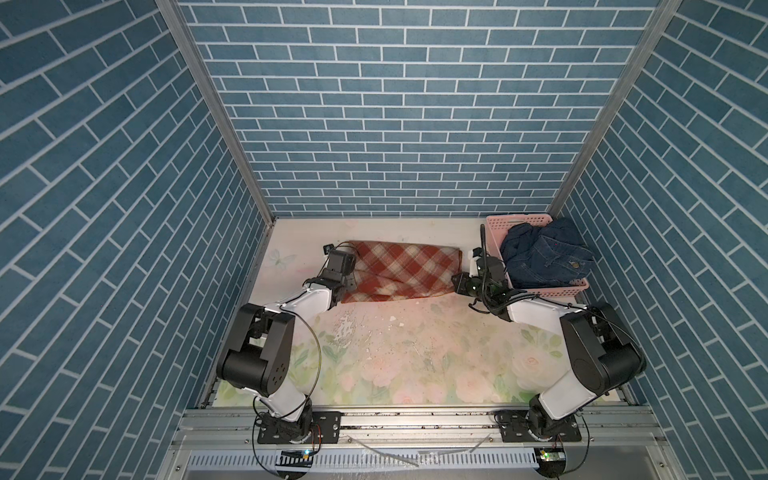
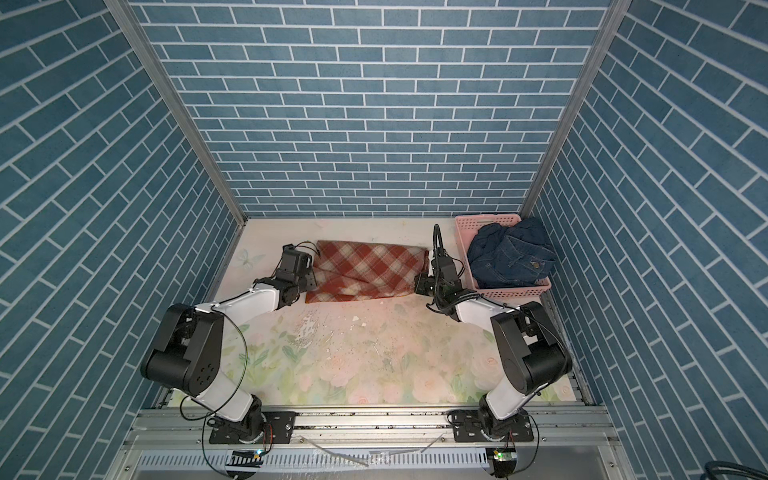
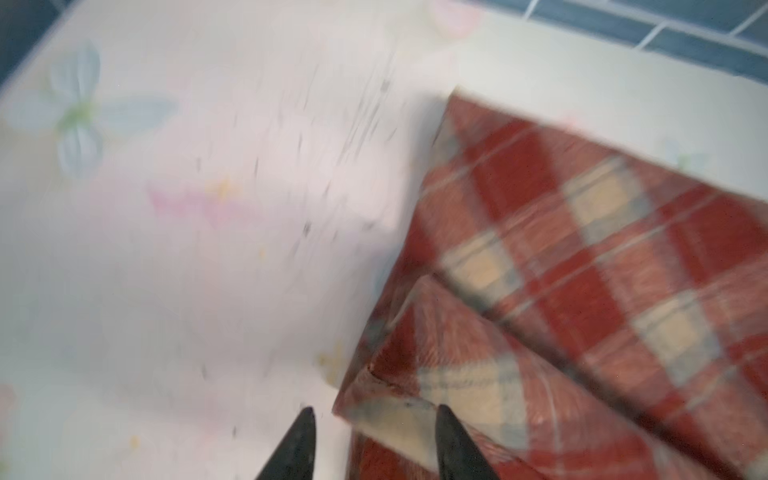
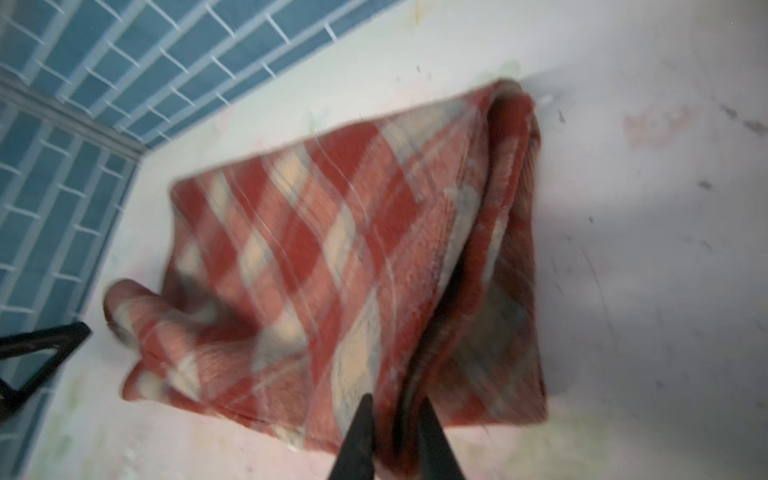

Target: Fold and stack the skirts

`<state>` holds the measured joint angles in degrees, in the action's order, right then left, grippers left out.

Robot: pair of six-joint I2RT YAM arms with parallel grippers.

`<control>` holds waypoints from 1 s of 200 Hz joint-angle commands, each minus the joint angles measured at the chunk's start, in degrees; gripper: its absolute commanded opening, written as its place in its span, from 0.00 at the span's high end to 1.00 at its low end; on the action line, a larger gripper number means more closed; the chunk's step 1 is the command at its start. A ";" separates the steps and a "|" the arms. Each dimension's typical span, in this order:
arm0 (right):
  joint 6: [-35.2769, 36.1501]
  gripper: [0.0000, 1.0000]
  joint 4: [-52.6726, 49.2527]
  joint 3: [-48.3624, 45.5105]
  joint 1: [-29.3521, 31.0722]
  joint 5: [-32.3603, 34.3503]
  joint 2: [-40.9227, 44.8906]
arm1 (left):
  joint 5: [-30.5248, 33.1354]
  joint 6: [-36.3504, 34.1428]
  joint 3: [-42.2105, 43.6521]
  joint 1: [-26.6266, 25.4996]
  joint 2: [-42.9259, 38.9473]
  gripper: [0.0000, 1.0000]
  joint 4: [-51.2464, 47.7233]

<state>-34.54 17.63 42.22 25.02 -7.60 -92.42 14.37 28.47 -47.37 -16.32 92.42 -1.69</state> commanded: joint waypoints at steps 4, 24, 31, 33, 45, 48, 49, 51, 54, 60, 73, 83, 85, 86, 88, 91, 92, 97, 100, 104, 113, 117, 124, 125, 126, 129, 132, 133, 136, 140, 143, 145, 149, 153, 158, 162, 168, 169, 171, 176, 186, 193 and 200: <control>-2.90 0.52 2.26 -4.31 -0.05 2.21 3.72 | 0.85 4.48 3.17 0.41 -3.79 0.32 4.77; -2.65 0.49 -1.38 -4.00 -0.05 4.32 6.15 | 0.23 4.83 0.99 0.50 -4.10 0.31 1.48; -2.47 0.48 -2.31 -3.69 -0.14 4.86 6.69 | -0.41 5.03 -0.31 0.47 -3.65 0.31 0.11; -2.46 0.48 -2.61 -3.58 -0.16 4.98 6.78 | -0.58 5.04 -0.76 0.49 -3.50 0.31 -0.35; -2.46 0.48 -4.59 -2.52 -0.29 5.61 7.08 | -1.22 5.35 -3.13 0.50 -2.67 0.31 -2.64; -2.50 0.48 -5.11 -2.23 -0.36 5.78 7.12 | -1.31 5.58 -3.73 0.50 -2.42 0.31 -3.10; -2.52 0.48 -5.26 -2.14 -0.38 5.81 7.15 | -1.34 5.69 -3.93 0.50 -2.33 0.31 -3.38; -2.54 0.48 -5.55 -1.94 -0.40 5.83 7.12 | -1.42 5.85 -4.30 0.50 -2.20 0.31 -3.82; -2.54 0.48 -6.00 -1.65 -0.52 5.99 7.09 | -1.44 5.97 -4.90 0.50 -2.02 0.31 -4.46; -2.54 0.48 -6.41 -1.25 -0.66 5.73 6.97 | -1.70 6.20 -6.09 0.58 -1.55 0.31 -5.62; -2.79 0.48 -7.62 -0.58 -0.84 5.95 6.94 | -2.69 6.60 -8.54 0.84 -0.70 0.31 -8.21; -2.76 0.48 -7.88 -0.32 -1.10 5.78 6.90 | -4.06 7.12 -10.07 1.44 0.02 0.31 -9.54; -2.80 0.48 -7.87 -0.21 -1.15 5.76 6.84 | -4.67 7.26 -10.43 1.57 0.19 0.31 -9.82; -2.76 0.48 -7.92 -0.16 -1.17 5.71 6.83 | -4.91 7.28 -10.62 1.65 0.29 0.31 -9.95; -2.75 0.48 -7.99 -0.13 -1.21 5.63 6.82 | -5.37 7.39 -10.89 1.82 0.56 0.31 -10.18; -2.74 0.48 -8.14 -0.01 -1.23 5.51 6.75 | -6.02 7.64 -11.64 2.00 1.02 0.31 -10.70; -2.73 0.48 -8.18 0.03 -1.26 5.50 6.74 | -6.19 7.69 -11.84 2.04 1.14 0.31 -10.88; -2.73 0.49 -8.53 0.26 -1.37 5.41 6.65 | -6.99 8.02 -13.16 2.28 2.07 0.31 -12.18; -2.72 0.48 -8.57 0.44 -1.37 5.36 6.52 | -7.45 8.08 -13.96 2.33 2.59 0.31 -12.94; -2.69 0.48 -8.66 0.63 -1.41 5.21 6.45 | -7.81 8.13 -15.15 2.42 3.41 0.31 -14.12; -2.65 0.49 -8.91 0.95 -1.55 4.83 6.21 | -8.27 8.11 -17.91 2.43 5.46 0.31 -16.73; -2.63 0.49 -8.77 1.03 -1.57 4.66 6.17 | -8.42 8.10 -18.95 2.43 6.34 0.31 -17.68; -2.63 0.49 -8.84 1.14 -1.60 4.48 6.11 | -8.62 8.12 -20.60 2.43 7.84 0.31 -19.14; -2.63 0.49 -8.84 1.12 -1.58 4.41 6.16 | -8.68 8.11 -20.84 2.39 8.12 0.31 -19.40; -2.63 0.49 -8.79 1.12 -1.61 4.38 6.14 | -8.67 8.10 -21.19 2.41 8.34 0.31 -19.62; -2.57 0.49 -8.81 1.19 -1.65 4.35 6.12 | -8.65 8.09 -21.80 2.43 9.00 0.31 -20.32; -2.55 0.49 -8.84 1.23 -1.64 4.27 6.14 | -8.78 8.01 -22.52 2.43 9.62 0.31 -20.96; -2.55 0.49 -8.84 1.26 -1.64 4.26 6.12 | -8.76 8.01 -22.77 2.43 9.88 0.32 -21.24; -2.55 0.49 -8.86 1.26 -1.64 4.22 6.11 | -8.73 7.98 -23.31 2.43 10.48 0.32 -21.85; -2.52 0.49 -8.92 1.23 -1.64 4.24 6.19 | -8.82 7.92 -24.15 2.43 11.29 0.32 -22.65; -2.47 0.49 -9.01 1.28 -1.64 4.30 6.22 | -8.79 7.85 -24.70 2.43 11.84 0.32 -23.26; -2.46 0.49 -9.12 1.27 -1.64 4.35 6.21 | -8.82 7.79 -25.01 2.43 12.20 0.32 -23.59; -2.41 0.49 -9.22 1.24 -1.59 4.39 6.21 | -8.92 7.67 -25.57 2.43 12.77 0.32 -24.09; -2.31 0.49 -9.37 1.29 -1.63 4.35 6.21 | -9.07 7.61 -25.95 2.43 13.26 0.32 -24.57; -2.08 0.49 -9.77 1.41 -1.64 4.28 6.16 | -8.96 7.63 -26.14 2.43 13.70 0.33 -24.77; -1.88 0.49 -10.13 1.57 -1.66 4.27 6.10 | -9.01 7.49 -26.11 2.43 14.04 0.34 -24.81; -1.47 0.49 -11.00 2.02 -1.72 4.27 5.91 | -9.13 7.54 -25.88 2.43 14.33 0.36 -24.74; -1.43 0.49 -11.29 2.09 -1.72 4.26 5.92 | -9.11 7.51 -25.81 2.43 14.39 0.37 -24.71; -1.34 0.49 -11.47 2.19 -1.72 4.28 5.85 | -9.12 7.49 -25.77 2.43 14.44 0.37 -24.64; -1.24 0.49 -11.83 2.49 -1.73 4.28 5.62 | -9.33 7.40 -25.36 2.43 14.56 0.41 -24.23; -1.12 0.48 -12.05 2.68 -1.81 4.05 5.30 | -9.82 7.30 -24.58 2.43 14.92 0.53 -23.51; -1.04 0.47 -12.09 3.01 -1.81 3.73 4.96 | -10.12 7.14 -24.22 2.43 15.06 0.65 -23.31; -0.99 0.47 -12.18 3.47 -1.88 3.31 4.43 | -10.53 7.04 -23.76 2.43 15.01 0.79 -22.94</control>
<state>-36.01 7.44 42.57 23.42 -3.49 -86.43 5.08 35.64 -72.27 -14.15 107.11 -23.00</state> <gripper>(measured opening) 0.524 0.401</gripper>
